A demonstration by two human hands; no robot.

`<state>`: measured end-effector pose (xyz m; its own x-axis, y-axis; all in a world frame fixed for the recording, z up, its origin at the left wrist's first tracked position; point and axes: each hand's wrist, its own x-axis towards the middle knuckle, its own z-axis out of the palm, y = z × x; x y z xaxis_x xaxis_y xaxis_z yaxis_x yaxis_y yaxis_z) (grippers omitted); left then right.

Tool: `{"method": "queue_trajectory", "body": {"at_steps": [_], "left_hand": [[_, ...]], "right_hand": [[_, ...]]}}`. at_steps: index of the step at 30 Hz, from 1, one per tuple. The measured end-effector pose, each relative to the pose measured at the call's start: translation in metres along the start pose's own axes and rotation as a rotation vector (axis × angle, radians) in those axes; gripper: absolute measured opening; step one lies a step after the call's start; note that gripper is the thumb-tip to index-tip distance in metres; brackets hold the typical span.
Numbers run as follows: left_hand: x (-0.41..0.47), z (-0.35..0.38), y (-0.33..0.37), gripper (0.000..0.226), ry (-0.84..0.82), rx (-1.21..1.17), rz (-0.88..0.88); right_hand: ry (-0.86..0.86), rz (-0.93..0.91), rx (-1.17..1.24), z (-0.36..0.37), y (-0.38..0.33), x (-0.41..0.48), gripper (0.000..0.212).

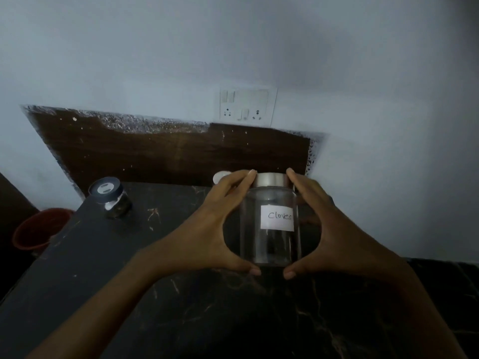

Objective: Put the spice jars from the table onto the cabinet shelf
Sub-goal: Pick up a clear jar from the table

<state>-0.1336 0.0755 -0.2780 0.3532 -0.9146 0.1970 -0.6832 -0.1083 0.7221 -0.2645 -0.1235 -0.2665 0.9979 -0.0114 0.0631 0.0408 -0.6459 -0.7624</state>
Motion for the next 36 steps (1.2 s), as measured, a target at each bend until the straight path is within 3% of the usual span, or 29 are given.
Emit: {"method": "queue_trajectory", "body": {"at_steps": [12,23,27,31,36], "left_hand": [[0.120,-0.140,0.092,0.130,0.297,0.547,0.421],[0.184,-0.199,0.144,0.134,0.479,0.880,0.624],[0.211,-0.217,0.154,0.134,0.625,0.934,0.684],[0.240,-0.228,0.147,0.125,0.756,0.856,0.627],[0.271,-0.224,0.106,0.098,0.817,1.038,0.322]], "right_hand": [[0.430,-0.395,-0.460,-0.150,-0.094,0.068,0.132],[0.611,-0.511,-0.690,-0.227,-0.141,0.095,0.137],[0.680,-0.528,-0.740,-0.255,-0.156,0.110,0.140],[0.751,-0.547,-0.715,-0.285,-0.172,0.123,0.139],[0.798,-0.561,-0.623,-0.317,-0.179,0.147,0.133]]}}
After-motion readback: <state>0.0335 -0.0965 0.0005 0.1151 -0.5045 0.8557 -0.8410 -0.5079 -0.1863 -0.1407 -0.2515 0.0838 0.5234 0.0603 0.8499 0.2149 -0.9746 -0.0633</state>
